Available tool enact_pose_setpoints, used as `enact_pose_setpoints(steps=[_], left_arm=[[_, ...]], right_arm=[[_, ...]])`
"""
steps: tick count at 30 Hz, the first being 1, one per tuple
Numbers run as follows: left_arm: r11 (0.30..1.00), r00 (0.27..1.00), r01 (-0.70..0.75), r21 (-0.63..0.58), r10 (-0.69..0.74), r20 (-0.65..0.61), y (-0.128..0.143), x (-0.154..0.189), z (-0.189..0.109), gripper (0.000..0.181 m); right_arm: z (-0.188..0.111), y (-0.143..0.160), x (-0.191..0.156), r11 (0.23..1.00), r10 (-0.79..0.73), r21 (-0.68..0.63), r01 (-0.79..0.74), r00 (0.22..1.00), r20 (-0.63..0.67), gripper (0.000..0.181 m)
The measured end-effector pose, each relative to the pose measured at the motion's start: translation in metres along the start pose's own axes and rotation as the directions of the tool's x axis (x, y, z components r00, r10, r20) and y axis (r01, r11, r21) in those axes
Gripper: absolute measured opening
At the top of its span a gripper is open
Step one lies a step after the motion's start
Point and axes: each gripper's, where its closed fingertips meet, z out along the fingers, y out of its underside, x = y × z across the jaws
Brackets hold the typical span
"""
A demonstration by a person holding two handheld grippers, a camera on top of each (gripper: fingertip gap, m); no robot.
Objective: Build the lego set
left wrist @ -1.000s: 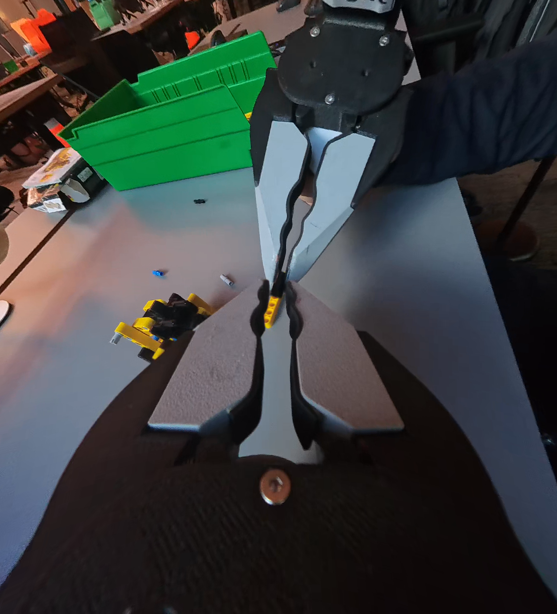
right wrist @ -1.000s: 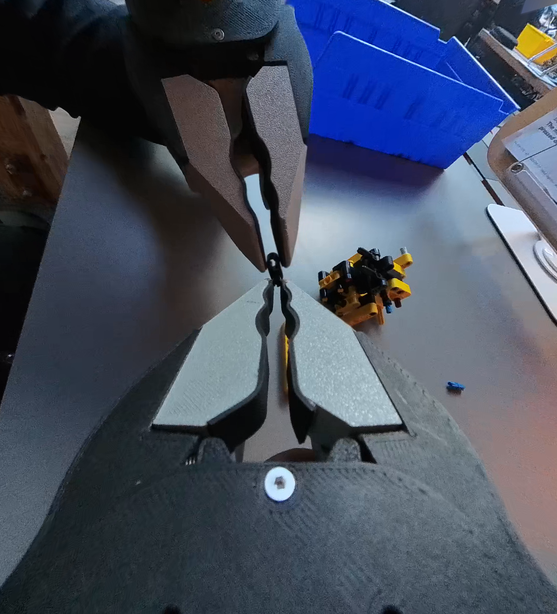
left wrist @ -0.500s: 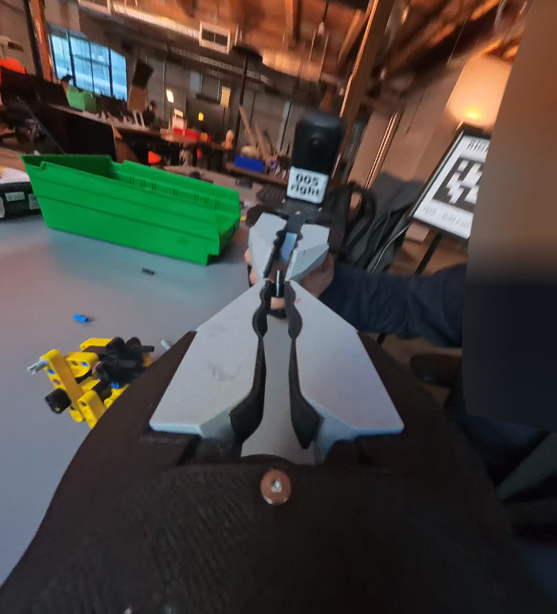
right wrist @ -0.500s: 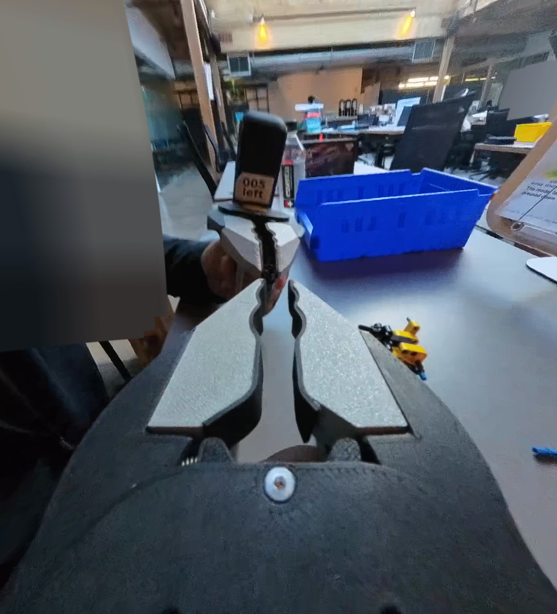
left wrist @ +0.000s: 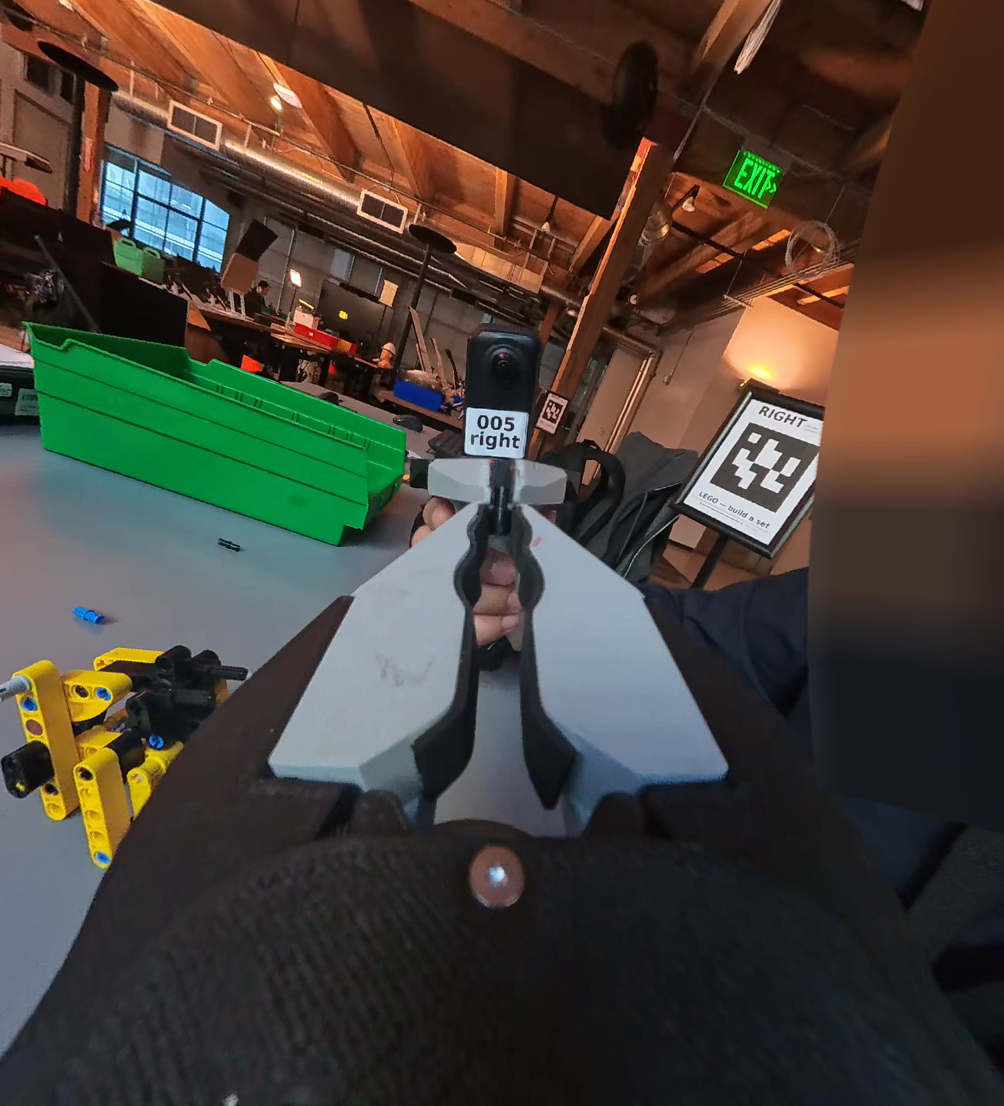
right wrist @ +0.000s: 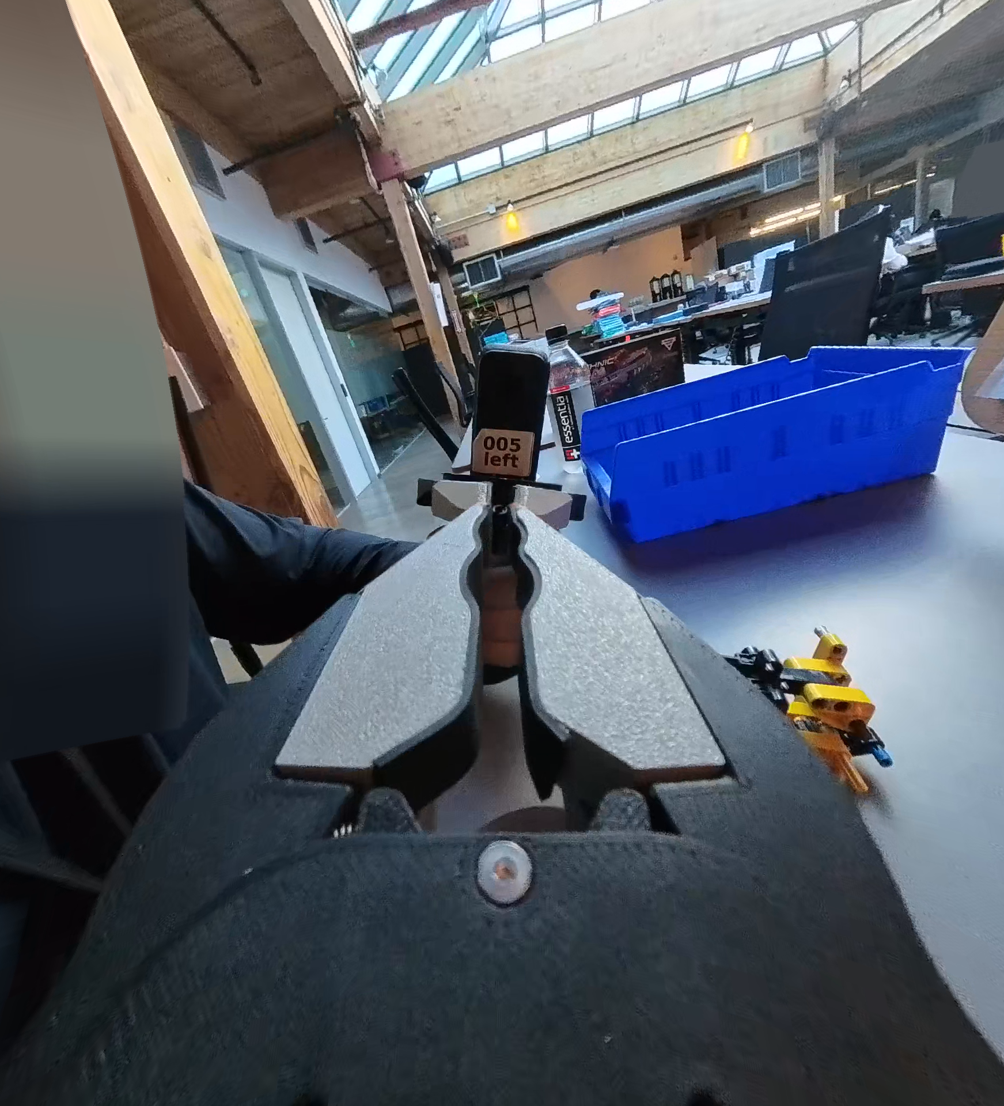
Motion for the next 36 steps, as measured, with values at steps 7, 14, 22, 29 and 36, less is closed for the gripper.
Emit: enact_pose_setpoints(steps=[7, 14, 22, 29, 36], left_arm=[[0.997, 0.998, 0.055, 0.049, -0.056, 0.012, -0.005, -0.004, -0.001, 0.005], [0.997, 0.990, -0.011, 0.076, 0.000, 0.143, -0.010, -0.016, -0.007, 0.005], [0.999, 0.988, 0.022, -0.034, -0.016, 0.156, 0.011, -0.017, -0.007, 0.005], [0.992, 0.982, 0.124, -0.038, -0.117, 0.146, 0.020, -0.033, -0.006, 0.005], [0.997, 0.975, 0.037, -0.066, -0.022, 0.220, 0.018, -0.044, -0.009, 0.004]], right_arm=[[0.004, -0.003, 0.005, 0.999, -0.014, 0.032, 0.015, 0.999, -0.030, 0.001], [0.012, -0.008, 0.019, 0.998, 0.023, 0.061, -0.014, 0.989, -0.148, 0.000], [-0.012, -0.069, 0.034, 0.904, 0.174, 0.415, -0.104, 0.976, -0.134, 0.000], [-0.036, -0.057, 0.055, 0.947, 0.164, 0.309, -0.091, 0.962, -0.219, 0.000], [-0.098, 0.071, 0.128, 0.835, -0.184, -0.528, -0.154, 0.827, -0.532, 0.001]])
